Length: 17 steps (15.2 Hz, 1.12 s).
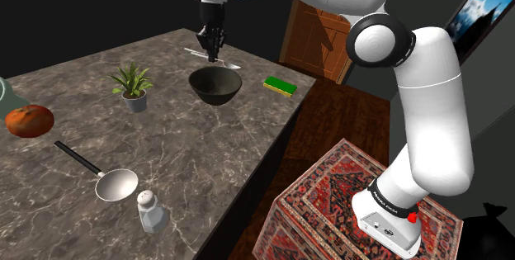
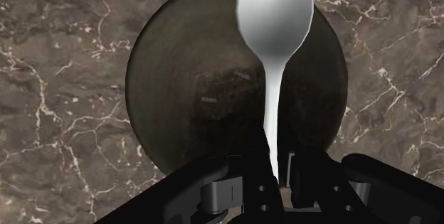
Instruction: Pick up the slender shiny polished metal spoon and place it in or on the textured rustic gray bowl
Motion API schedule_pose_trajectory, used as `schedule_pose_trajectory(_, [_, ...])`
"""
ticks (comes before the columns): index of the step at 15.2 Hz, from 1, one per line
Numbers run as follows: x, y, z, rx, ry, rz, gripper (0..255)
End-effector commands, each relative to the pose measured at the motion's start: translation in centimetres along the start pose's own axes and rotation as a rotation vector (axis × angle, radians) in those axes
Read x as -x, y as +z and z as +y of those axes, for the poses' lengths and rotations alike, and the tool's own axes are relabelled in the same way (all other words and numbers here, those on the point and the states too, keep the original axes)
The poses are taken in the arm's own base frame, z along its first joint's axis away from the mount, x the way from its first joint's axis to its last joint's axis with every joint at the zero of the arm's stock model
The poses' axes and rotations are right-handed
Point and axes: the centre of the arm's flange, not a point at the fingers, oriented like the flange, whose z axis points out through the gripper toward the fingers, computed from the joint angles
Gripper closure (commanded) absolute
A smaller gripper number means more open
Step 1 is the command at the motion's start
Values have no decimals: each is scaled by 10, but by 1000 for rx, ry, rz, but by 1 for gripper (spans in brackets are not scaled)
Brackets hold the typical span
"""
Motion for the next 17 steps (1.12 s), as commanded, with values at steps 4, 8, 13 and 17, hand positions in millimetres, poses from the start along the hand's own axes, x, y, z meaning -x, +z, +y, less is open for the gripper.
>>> schedule_pose_trajectory(4, [-3, 26, 5, 0, 0, 1, 255])
schedule_pose_trajectory(8, [-6, 47, 8, 0, 0, 1, 255])
schedule_pose_trajectory(13, [-8, 59, 10, 0, 0, 1, 255])
schedule_pose_trajectory(17, [-8, 59, 10, 0, 0, 1, 255])
